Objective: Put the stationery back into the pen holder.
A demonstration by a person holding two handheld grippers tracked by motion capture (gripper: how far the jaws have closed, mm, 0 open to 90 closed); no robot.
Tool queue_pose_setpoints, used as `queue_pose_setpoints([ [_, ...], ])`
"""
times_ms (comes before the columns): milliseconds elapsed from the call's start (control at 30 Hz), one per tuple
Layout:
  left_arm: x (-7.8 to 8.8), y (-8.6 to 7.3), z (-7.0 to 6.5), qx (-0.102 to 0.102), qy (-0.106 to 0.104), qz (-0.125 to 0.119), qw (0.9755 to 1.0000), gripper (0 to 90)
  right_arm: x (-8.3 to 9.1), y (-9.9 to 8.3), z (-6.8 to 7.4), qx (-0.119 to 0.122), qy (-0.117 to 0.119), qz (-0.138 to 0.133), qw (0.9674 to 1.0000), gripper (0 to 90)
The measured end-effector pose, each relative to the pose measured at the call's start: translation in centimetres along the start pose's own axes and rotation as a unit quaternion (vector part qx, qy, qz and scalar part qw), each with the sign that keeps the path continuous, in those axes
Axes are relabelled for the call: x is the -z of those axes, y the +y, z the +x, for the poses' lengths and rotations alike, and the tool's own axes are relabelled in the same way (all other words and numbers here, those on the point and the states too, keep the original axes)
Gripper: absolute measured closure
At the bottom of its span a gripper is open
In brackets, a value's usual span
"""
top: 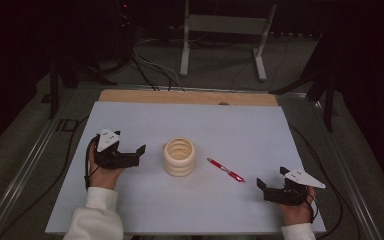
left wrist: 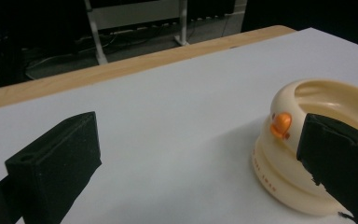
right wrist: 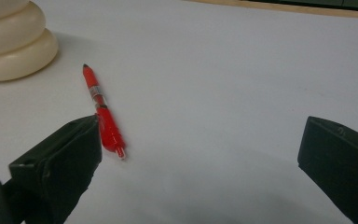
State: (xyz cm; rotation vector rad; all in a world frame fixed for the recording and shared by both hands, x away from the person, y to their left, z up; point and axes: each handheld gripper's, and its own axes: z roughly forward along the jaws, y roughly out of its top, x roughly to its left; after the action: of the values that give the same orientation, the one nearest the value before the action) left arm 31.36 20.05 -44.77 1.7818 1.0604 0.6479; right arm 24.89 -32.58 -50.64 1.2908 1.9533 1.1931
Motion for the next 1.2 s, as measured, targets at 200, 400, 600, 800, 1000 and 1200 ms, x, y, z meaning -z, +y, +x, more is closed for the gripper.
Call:
queue_pose_setpoints([
  [200,0.7,-1.4,-0.2,-0.006,0.013,0.003,0.9999,0.1,0.0,0.0,0.0,0.003,0.001,0.001,1.0,0.0],
  [400,1.6,-2.9,-0.5,-0.004,0.01,-0.003,0.9999,0.1,0.0,0.0,0.0,0.0,0.0,-0.001,1.0,0.0],
  [600,2.7,-5.0,-0.9,0.005,0.007,-0.01,0.9999,0.1,0.0,0.1,0.1,0.002,0.001,-0.001,1.0,0.0],
  [800,3.6,-5.8,-0.8,0.004,-0.002,-0.013,0.9999,0.1,0.0,0.3,0.1,0.005,0.003,-0.002,1.0,0.0],
  [1000,4.0,-6.1,-0.4,0.005,0.006,-0.013,0.9999,0.1,0.2,0.9,0.4,0.012,0.009,-0.007,0.9999,0.0],
  [1200,3.7,-6.5,-0.3,0.006,0.013,-0.008,0.9999,0.1,0.1,3.1,1.0,0.033,0.028,-0.004,0.999,0.0],
])
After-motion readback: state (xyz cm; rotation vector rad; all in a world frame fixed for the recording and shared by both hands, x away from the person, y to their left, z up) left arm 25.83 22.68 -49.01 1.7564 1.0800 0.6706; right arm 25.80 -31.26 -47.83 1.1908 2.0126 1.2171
